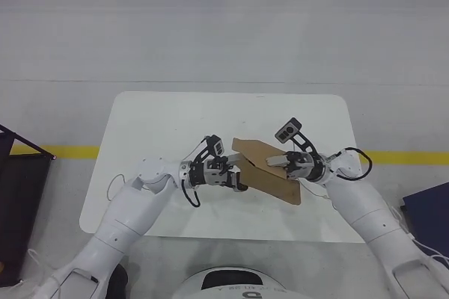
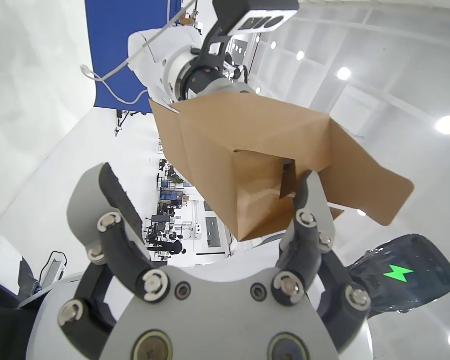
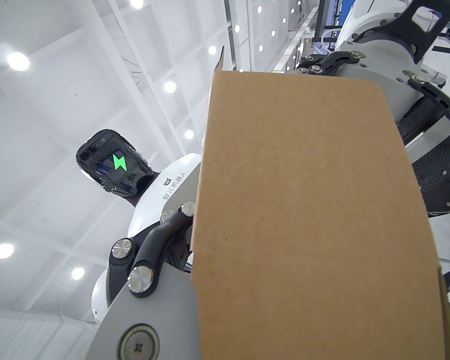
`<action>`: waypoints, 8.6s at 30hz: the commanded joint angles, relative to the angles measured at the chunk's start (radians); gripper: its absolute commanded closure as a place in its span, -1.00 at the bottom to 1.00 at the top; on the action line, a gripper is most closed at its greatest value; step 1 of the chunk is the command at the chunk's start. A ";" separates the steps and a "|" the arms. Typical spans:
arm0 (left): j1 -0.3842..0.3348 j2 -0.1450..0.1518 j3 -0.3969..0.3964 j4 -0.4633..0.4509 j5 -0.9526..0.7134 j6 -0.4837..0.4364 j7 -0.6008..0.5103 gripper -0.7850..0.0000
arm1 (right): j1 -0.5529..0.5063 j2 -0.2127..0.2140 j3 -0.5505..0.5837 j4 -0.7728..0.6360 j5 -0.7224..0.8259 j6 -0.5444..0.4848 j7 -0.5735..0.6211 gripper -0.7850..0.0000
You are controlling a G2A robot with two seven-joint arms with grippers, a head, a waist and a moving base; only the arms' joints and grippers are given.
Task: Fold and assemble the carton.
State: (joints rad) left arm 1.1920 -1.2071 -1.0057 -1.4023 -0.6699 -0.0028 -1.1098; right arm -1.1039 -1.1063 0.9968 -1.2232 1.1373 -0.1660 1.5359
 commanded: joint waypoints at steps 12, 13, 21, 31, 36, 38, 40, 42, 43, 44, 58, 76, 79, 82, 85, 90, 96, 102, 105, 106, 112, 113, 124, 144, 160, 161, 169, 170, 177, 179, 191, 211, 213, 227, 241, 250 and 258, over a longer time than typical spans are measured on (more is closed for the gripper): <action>-0.017 0.000 0.024 -0.010 0.028 0.048 -0.008 -0.77 | -0.001 -0.003 -0.012 -0.026 -0.022 0.000 0.000 1.00; -0.017 -0.001 0.027 -0.013 0.030 0.052 -0.009 -0.74 | -0.001 -0.003 -0.013 -0.027 -0.025 0.000 0.000 1.00; -0.023 -0.002 0.035 -0.014 0.028 0.058 -0.002 -0.57 | 0.000 -0.002 -0.015 -0.030 -0.030 0.002 0.000 1.00; 0.044 0.020 -0.069 -0.069 -0.061 0.016 -0.038 -0.63 | -0.010 0.007 0.001 -0.032 -0.022 0.001 0.000 1.00; 0.105 0.040 -0.149 -0.123 -0.053 0.004 -0.039 -0.59 | -0.012 0.010 0.004 -0.033 -0.019 0.002 0.000 1.00; 0.128 0.046 -0.169 -0.158 -0.055 0.000 -0.050 -0.58 | -0.010 0.010 0.002 -0.032 -0.018 0.004 0.000 1.00; 0.149 0.051 -0.179 -0.197 -0.059 0.000 -0.070 -0.58 | -0.007 0.009 -0.002 -0.031 -0.017 0.004 0.000 1.00; 0.165 0.054 -0.182 -0.229 -0.047 0.006 -0.075 -0.60 | -0.004 0.008 -0.005 -0.028 -0.016 0.006 0.000 1.00; 0.170 0.055 -0.180 -0.241 -0.037 0.012 -0.071 -0.60 | -0.003 0.008 -0.006 -0.027 -0.015 0.006 0.000 1.00; 0.171 0.057 -0.177 -0.249 -0.017 0.021 -0.061 -0.62 | -0.001 0.007 -0.008 -0.027 -0.015 0.007 0.000 1.00; 0.108 0.049 -0.079 -0.220 0.120 0.062 0.028 -0.55 | -0.010 0.013 0.002 -0.044 -0.015 0.005 0.000 1.00; 0.086 0.058 -0.150 -0.228 0.012 0.042 0.036 -0.60 | 0.002 0.013 -0.015 -0.003 0.160 0.060 0.000 1.00; 0.062 0.060 -0.175 -0.227 -0.009 0.067 0.048 -0.61 | 0.009 0.013 -0.036 0.010 0.171 0.061 0.000 1.00; 0.021 0.058 -0.179 -0.223 -0.031 0.081 0.056 -0.55 | 0.016 0.015 -0.054 0.021 0.173 0.062 0.000 1.00; -0.025 0.051 -0.170 -0.205 -0.074 0.097 0.063 -0.50 | 0.021 0.018 -0.063 0.031 0.181 0.060 0.000 1.00; -0.091 0.041 -0.104 -0.181 -0.032 0.150 0.069 -0.45 | 0.021 0.026 -0.069 0.034 0.188 0.053 0.000 1.00; -0.129 0.034 -0.035 -0.165 0.013 0.200 0.035 -0.32 | 0.016 0.036 -0.069 0.027 0.196 0.041 0.000 1.00; -0.118 0.040 -0.030 -0.167 0.032 0.199 -0.013 -0.20 | 0.014 0.044 -0.071 0.036 0.207 0.035 0.000 1.00; -0.106 0.045 -0.037 -0.175 0.040 0.198 -0.027 -0.09 | 0.018 0.046 -0.074 0.040 0.206 0.032 0.000 1.00; -0.102 0.046 -0.039 -0.178 0.044 0.198 -0.029 -0.04 | 0.019 0.046 -0.075 0.040 0.206 0.031 0.000 1.00; -0.092 0.054 -0.056 -0.194 0.058 0.200 -0.040 0.00 | 0.027 0.047 -0.087 0.049 0.202 0.026 0.000 1.00; -0.091 0.055 -0.058 -0.197 0.061 0.201 -0.044 0.00 | 0.028 0.047 -0.089 0.050 0.203 0.025 0.000 1.00; -0.091 0.070 -0.107 -0.236 0.024 0.242 -0.078 -0.01 | 0.052 0.044 -0.111 0.075 0.183 0.019 0.000 1.00; -0.118 0.070 -0.079 -0.263 0.009 0.317 0.049 0.09 | 0.065 0.032 -0.130 0.092 0.183 0.009 0.000 1.00; -0.114 0.070 -0.061 -0.215 -0.024 0.308 0.032 0.13 | 0.059 0.032 -0.129 0.072 0.175 0.003 0.000 1.00; -0.114 0.070 -0.058 -0.212 -0.030 0.310 0.030 0.13 | 0.059 0.032 -0.130 0.070 0.173 0.003 0.000 1.00; -0.132 0.060 -0.017 -0.172 -0.058 0.308 0.026 0.22 | 0.053 0.035 -0.126 0.052 0.163 -0.002 0.000 1.00; -0.133 0.059 -0.013 -0.169 -0.058 0.307 0.025 0.22 | 0.052 0.035 -0.125 0.050 0.162 -0.002 0.000 1.00; -0.128 0.062 -0.016 -0.173 -0.054 0.303 0.022 0.23 | 0.047 0.038 -0.119 0.043 0.158 -0.004 0.000 1.00; -0.122 0.065 -0.024 -0.184 -0.047 0.304 0.023 0.22 | 0.047 0.038 -0.119 0.043 0.158 -0.004 0.000 1.00; -0.063 0.092 -0.075 -0.255 0.009 0.350 -0.013 0.18 | 0.053 0.032 -0.115 0.060 0.163 -0.018 0.000 1.00; -0.051 0.116 -0.145 -0.310 -0.037 0.358 -0.049 0.29 | 0.052 0.028 -0.099 0.053 0.141 -0.018 0.000 1.00; -0.045 0.117 -0.177 -0.324 -0.072 0.329 -0.027 0.29 | 0.050 0.028 -0.096 0.051 0.139 -0.017 0.000 1.00; -0.148 0.087 -0.052 -0.220 -0.088 0.330 0.074 0.29 | 0.036 0.032 -0.080 0.033 0.135 -0.016 0.000 1.00; -0.168 0.079 -0.004 -0.173 -0.090 0.350 0.037 0.52 | 0.022 0.037 -0.070 0.016 0.134 -0.017 0.000 1.00; -0.190 0.097 0.011 -0.229 0.036 0.459 -0.031 0.53 | 0.014 0.041 -0.057 -0.007 0.139 -0.030 0.000 1.00; -0.234 0.109 0.008 -0.273 0.071 0.576 -0.073 0.49 | -0.005 0.048 -0.037 -0.031 0.131 -0.031 0.000 1.00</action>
State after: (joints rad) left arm 0.9628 -1.0995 -0.9972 -1.6719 -0.6057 0.5604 -1.1787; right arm -1.1069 -1.0590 0.9579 -1.2516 1.2684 -0.1976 1.5359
